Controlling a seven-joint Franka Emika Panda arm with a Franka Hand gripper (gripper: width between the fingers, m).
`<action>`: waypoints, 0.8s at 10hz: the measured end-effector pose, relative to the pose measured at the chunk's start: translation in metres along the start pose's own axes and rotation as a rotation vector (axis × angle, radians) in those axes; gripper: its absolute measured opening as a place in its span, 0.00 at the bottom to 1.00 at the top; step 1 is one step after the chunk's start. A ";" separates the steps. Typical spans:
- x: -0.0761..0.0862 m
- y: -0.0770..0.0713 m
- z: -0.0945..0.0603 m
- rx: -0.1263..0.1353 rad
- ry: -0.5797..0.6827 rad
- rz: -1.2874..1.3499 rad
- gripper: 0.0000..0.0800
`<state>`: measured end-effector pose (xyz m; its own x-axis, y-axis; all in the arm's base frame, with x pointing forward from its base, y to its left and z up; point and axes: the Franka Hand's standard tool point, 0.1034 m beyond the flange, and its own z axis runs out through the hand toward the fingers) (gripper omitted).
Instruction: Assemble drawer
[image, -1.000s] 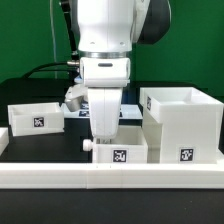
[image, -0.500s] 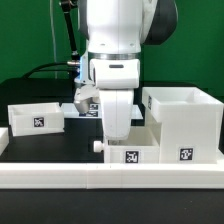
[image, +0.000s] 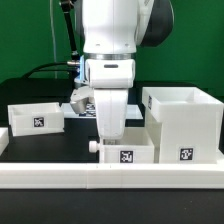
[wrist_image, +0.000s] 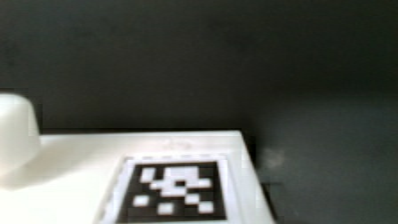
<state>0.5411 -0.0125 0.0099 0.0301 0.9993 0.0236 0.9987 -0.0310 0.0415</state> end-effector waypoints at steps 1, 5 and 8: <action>0.003 0.000 0.000 0.001 -0.001 -0.007 0.05; 0.006 0.000 0.001 0.002 -0.005 -0.005 0.05; 0.008 -0.001 0.002 0.002 -0.006 0.000 0.05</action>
Offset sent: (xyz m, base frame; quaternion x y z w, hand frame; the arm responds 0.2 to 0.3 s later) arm 0.0000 0.0000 0.0000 0.0000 0.0000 0.0000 1.0000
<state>0.5409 -0.0042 0.0084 0.0307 0.9994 0.0180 0.9987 -0.0314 0.0396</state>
